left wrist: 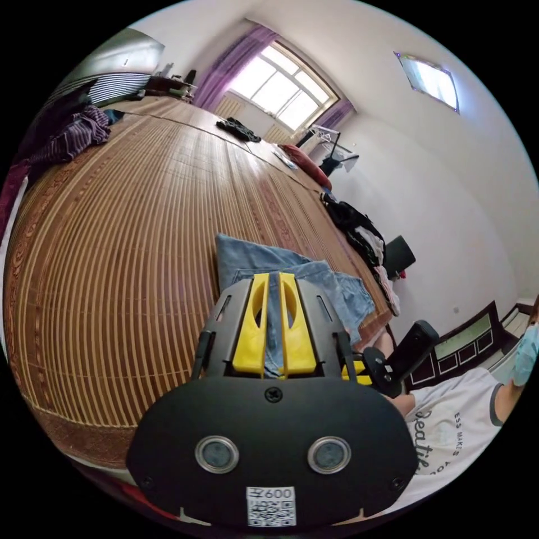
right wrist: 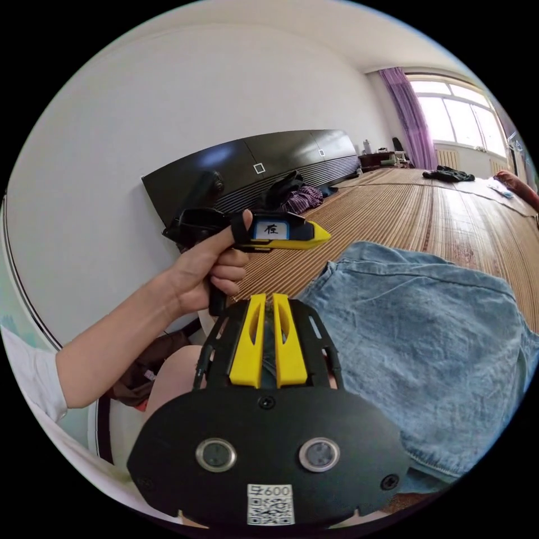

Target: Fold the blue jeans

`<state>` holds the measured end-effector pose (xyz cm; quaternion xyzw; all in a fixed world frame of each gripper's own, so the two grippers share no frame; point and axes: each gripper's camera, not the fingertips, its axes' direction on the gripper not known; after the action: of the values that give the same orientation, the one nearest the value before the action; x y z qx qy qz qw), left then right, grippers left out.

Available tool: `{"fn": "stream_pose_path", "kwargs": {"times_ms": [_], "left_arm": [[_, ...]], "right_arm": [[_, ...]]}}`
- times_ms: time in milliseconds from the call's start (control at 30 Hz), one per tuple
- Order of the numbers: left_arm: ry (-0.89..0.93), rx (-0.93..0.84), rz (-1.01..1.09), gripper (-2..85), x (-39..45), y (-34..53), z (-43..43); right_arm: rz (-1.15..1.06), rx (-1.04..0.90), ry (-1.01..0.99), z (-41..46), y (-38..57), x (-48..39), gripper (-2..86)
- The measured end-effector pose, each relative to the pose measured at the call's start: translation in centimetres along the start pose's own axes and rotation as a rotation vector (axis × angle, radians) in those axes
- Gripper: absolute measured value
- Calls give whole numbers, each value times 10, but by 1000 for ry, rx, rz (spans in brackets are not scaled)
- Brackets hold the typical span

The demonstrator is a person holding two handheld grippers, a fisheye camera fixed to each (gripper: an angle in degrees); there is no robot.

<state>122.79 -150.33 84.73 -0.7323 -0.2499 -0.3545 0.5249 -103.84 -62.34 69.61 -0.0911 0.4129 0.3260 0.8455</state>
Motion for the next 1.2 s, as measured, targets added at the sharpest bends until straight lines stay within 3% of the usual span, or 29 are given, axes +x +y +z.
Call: {"fn": "stream_pose_path", "kwargs": {"times_ms": [267, 400, 533, 700, 767, 900, 1200], "left_arm": [[26, -33, -50, 63, -4, -8, 17], [-152, -66, -44, 34, 2, -20, 20], [-90, -70, -74, 79, 6, -22, 14], [-139, -97, -80, 114, 13, -21, 15], [-75, -96, -96, 107, 12, -22, 20], [-175, -107, -69, 68, 16, -26, 25], [-183, 37, 91, 37, 62, -47, -33]], "right_arm": [[55, -37, -28, 13, 2, 0, -8], [33, -39, -18, 15, -8, -10, -8], [27, -44, -14, 19, -17, -18, -8], [51, -47, -28, 25, -25, -22, -8], [49, -51, -28, 27, -30, -27, -8], [44, -57, -26, 32, -40, -35, -8], [58, 44, -61, 27, -76, -60, -8]]}}
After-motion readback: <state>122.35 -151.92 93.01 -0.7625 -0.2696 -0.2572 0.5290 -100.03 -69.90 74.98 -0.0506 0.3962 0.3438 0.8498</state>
